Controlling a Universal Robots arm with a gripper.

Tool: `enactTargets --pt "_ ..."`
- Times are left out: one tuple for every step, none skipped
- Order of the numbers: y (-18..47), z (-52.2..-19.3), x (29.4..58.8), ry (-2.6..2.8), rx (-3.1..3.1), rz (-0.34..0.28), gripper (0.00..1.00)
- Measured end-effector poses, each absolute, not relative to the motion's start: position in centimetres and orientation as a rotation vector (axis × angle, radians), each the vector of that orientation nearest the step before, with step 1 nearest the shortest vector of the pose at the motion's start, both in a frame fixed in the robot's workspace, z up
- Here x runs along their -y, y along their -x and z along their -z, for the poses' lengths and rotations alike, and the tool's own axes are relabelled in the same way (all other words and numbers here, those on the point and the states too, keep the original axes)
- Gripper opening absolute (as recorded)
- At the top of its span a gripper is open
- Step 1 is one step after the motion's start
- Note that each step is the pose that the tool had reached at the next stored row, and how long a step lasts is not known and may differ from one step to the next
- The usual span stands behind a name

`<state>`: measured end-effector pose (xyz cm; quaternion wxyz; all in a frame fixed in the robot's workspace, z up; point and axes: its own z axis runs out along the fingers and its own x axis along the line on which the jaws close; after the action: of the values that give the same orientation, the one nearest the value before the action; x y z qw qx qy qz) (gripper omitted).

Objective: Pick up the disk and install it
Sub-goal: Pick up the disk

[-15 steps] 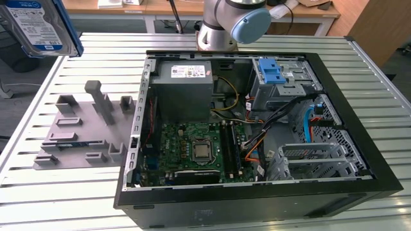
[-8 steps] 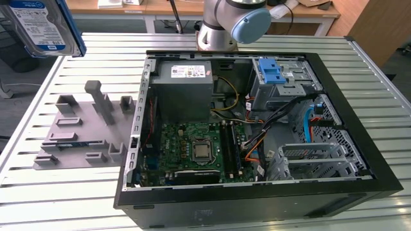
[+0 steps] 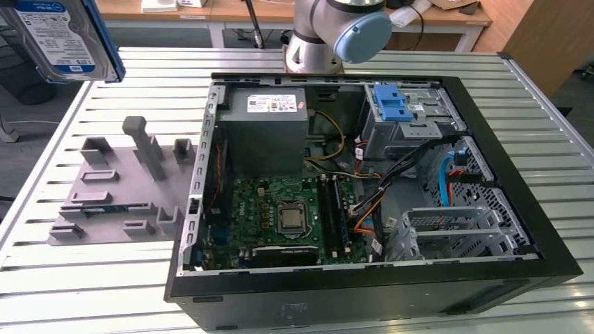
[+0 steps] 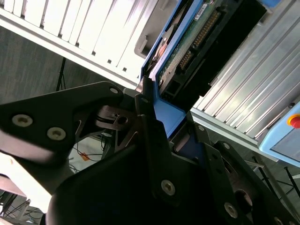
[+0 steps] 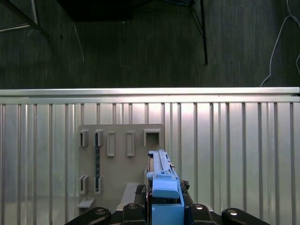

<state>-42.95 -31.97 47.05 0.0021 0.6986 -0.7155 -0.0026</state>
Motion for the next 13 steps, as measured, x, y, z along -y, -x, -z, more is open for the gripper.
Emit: enactTargets --pt "42.94 -47.05 31.96 -2.192 2.245 0.008 0.36" --pt "42.93 -47.05 31.96 -2.192 2.245 0.008 0.36" --pt "42.92 -47.05 31.97 -2.192 2.245 0.008 0.36" --pt "42.91 -47.05 31.97 -2.192 2.245 0.008 0.36" --pt "42.90 -47.05 31.96 -2.192 2.245 0.008 0.36" --pt "42.88 -47.05 31.96 -2.192 2.245 0.008 0.36" --pt "42.87 -47.05 31.97 -2.192 2.245 0.008 0.36" --pt "42.86 -47.05 31.96 -2.192 2.245 0.008 0.36" --pt "42.85 -47.05 31.96 -2.192 2.245 0.008 0.36" --pt "42.84 -47.05 31.97 -2.192 2.245 0.008 0.36" --pt "42.83 -47.05 31.96 -2.192 2.245 0.008 0.36" --pt "42.81 -47.05 31.96 -2.192 2.245 0.008 0.36" --pt "42.80 -47.05 31.96 -2.192 2.245 0.008 0.36"
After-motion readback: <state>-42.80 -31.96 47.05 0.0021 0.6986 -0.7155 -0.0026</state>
